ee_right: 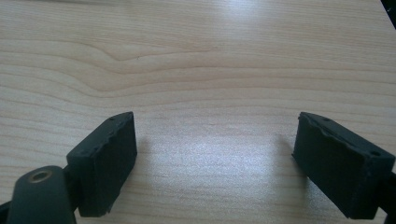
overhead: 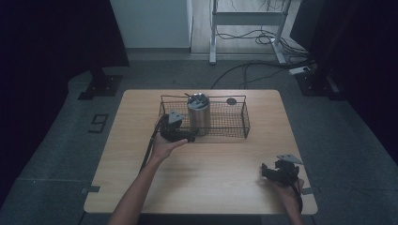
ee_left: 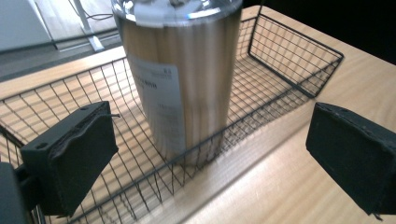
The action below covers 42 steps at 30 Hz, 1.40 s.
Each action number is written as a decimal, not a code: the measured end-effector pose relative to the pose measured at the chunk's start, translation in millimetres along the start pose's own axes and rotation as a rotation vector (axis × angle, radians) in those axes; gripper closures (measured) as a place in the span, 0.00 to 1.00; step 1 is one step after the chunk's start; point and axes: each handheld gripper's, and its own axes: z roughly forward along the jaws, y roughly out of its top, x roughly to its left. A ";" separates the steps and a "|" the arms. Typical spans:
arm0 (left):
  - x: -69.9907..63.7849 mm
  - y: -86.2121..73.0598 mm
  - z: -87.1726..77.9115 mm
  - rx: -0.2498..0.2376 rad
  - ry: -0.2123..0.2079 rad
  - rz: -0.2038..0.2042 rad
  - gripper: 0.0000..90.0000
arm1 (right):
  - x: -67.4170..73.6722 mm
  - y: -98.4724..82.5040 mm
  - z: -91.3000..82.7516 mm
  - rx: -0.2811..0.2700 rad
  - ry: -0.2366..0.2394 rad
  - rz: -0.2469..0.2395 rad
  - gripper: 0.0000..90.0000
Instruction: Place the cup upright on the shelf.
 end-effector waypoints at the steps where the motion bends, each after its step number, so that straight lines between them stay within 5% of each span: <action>1: 0.0 0.0 0.0 0.000 0.000 0.000 0.02 | 0.0 0.0 0.0 0.000 0.000 0.000 0.14; 14: 0.7 -46.0 -33.8 0.055 -0.032 -0.025 0.03 | -0.1 0.0 0.0 0.000 0.000 -0.001 0.14; 24: 0.6 -90.5 -51.7 0.119 0.006 -0.036 0.05 | 0.0 0.0 0.0 0.000 0.000 -0.001 0.14; 32: 2.0 -120.6 -57.9 0.159 0.005 -0.064 0.06 | 0.0 0.0 0.0 0.000 0.000 -0.001 0.14; 42: 5.7 -134.4 -54.0 0.179 0.012 -0.103 0.08 | -0.1 0.0 0.0 0.000 -0.002 0.000 0.14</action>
